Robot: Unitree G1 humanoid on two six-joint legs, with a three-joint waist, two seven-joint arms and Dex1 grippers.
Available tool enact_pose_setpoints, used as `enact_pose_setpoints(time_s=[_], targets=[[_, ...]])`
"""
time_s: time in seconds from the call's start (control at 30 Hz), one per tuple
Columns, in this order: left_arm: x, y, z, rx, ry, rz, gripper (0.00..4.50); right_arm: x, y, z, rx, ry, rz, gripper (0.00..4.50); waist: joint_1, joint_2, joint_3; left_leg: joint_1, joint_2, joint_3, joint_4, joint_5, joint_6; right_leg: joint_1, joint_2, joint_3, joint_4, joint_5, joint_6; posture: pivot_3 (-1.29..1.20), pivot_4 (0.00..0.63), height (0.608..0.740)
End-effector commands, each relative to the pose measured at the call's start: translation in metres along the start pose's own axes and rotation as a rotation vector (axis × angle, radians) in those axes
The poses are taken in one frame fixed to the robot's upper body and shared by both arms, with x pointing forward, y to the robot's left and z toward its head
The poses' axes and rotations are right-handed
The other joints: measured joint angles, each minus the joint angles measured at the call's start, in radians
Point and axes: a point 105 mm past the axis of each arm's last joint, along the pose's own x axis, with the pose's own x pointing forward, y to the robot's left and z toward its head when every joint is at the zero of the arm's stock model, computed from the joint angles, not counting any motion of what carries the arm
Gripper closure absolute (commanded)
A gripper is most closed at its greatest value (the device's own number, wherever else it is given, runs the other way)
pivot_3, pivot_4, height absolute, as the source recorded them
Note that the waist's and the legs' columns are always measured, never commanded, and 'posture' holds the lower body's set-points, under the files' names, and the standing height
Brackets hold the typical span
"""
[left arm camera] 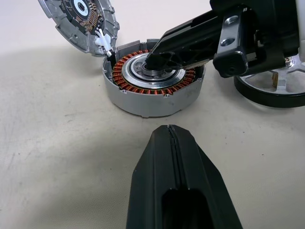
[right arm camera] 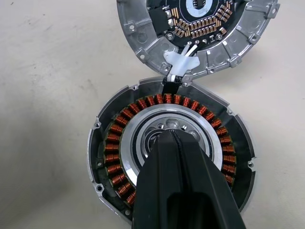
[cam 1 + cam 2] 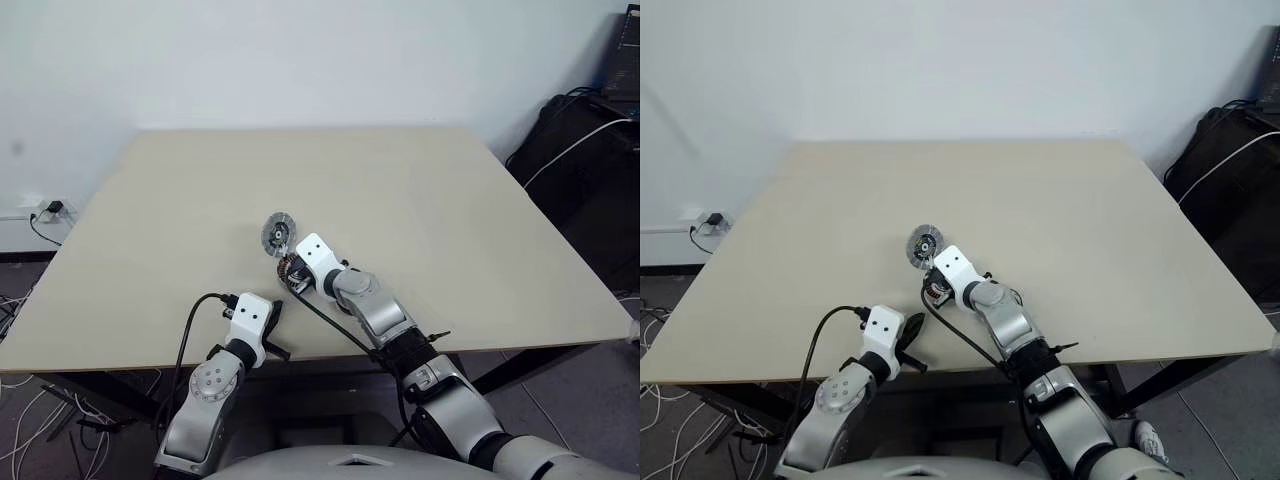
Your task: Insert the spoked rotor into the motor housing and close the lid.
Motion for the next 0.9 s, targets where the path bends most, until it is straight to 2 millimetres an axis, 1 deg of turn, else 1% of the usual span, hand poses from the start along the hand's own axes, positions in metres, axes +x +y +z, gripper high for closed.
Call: enact_pose_setpoints(time_s=[0.03, 0.37, 0.53, 0.6, 0.77, 0.9], targets=[[0.001, 0.001, 0.014, 0.003, -0.052, 0.003, 4.5, -0.001, -0.004, 0.015, -0.028, -0.036, 0.002, 4.48, 0.0, 0.0, 0.0, 0.0, 0.0, 0.0, 0.0, 0.0, 0.0, 0.0, 0.0, 0.0, 0.0, 0.0, 0.0, 0.0, 0.0, 0.74], [0.001, 0.001, 0.013, 0.001, -0.052, 0.007, 4.5, 0.003, -0.013, 0.015, -0.092, -0.039, -0.077, 4.48, 0.0, 0.0, 0.0, 0.0, 0.0, 0.0, 0.0, 0.0, 0.0, 0.0, 0.0, 0.0, 0.0, 0.0, 0.0, 0.0, 0.0, 0.74], [0.0, 0.002, 0.013, 0.0, -0.052, 0.011, 4.5, 0.005, -0.012, 0.014, -0.117, -0.042, -0.079, 4.48, 0.0, 0.0, 0.0, 0.0, 0.0, 0.0, 0.0, 0.0, 0.0, 0.0, 0.0, 0.0, 0.0, 0.0, 0.0, 0.0, 0.0, 0.74], [0.0, 0.002, 0.013, 0.0, -0.051, 0.013, 4.5, 0.005, -0.011, 0.015, -0.113, -0.053, -0.07, 4.48, 0.0, 0.0, 0.0, 0.0, 0.0, 0.0, 0.0, 0.0, 0.0, 0.0, 0.0, 0.0, 0.0, 0.0, 0.0, 0.0, 0.0, 0.74], [0.0, 0.002, 0.013, 0.0, -0.052, 0.01, 4.5, -0.003, -0.01, 0.03, -0.07, -0.135, -0.048, 4.48, 0.0, 0.0, 0.0, 0.0, 0.0, 0.0, -0.001, 0.0, 0.0, 0.0, 0.0, 0.0, 0.0, 0.0, 0.0, 0.0, 0.0, 0.74], [0.001, 0.002, 0.013, 0.002, -0.052, 0.008, 4.5, -0.005, -0.011, 0.033, -0.065, -0.143, -0.052, 4.48, 0.0, 0.0, 0.0, 0.0, 0.0, 0.0, -0.001, 0.0, 0.0, 0.0, 0.0, 0.0, 0.0, 0.0, 0.001, 0.0, 0.0, 0.74]])
